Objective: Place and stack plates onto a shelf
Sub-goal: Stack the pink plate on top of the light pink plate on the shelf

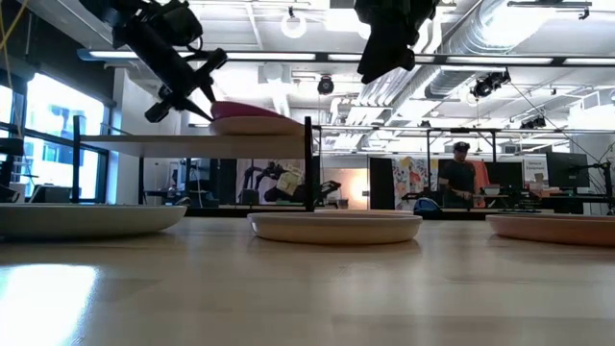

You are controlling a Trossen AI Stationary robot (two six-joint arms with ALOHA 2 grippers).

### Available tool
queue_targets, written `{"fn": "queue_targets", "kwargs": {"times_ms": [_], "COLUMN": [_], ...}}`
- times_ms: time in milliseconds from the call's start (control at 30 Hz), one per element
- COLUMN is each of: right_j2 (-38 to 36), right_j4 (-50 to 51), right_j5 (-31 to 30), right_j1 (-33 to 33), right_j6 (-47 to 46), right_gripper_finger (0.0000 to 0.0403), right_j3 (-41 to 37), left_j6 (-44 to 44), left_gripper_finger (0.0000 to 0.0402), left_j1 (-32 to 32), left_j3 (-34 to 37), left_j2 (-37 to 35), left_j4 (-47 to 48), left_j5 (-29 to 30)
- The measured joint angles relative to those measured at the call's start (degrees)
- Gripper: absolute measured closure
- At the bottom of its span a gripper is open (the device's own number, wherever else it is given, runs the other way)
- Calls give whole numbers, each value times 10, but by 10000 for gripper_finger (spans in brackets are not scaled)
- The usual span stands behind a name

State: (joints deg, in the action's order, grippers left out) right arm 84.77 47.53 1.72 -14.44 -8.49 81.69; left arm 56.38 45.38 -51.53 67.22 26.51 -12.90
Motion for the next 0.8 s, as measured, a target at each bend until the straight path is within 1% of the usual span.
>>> {"fn": "queue_targets", "kwargs": {"times_ms": [267, 500, 700, 800], "right_j2": [0, 0, 0, 0], "right_j4": [0, 0, 4, 15], "right_j5": [0, 0, 0, 0], "right_j1": [0, 0, 0, 0], "right_j6": [0, 0, 0, 0], "right_gripper_finger": [276, 276, 276, 276], "right_j3": [0, 0, 0, 0], "left_j6": [-19, -47, -67, -81], "left_gripper_finger": [328, 328, 328, 328], "left_j1": [20, 20, 20, 31], "left_j3": [0, -1, 0, 0], "left_j2": [-15, -16, -25, -38], "left_j4": [42, 79, 85, 84], "left_j5": [-13, -21, -19, -16]}}
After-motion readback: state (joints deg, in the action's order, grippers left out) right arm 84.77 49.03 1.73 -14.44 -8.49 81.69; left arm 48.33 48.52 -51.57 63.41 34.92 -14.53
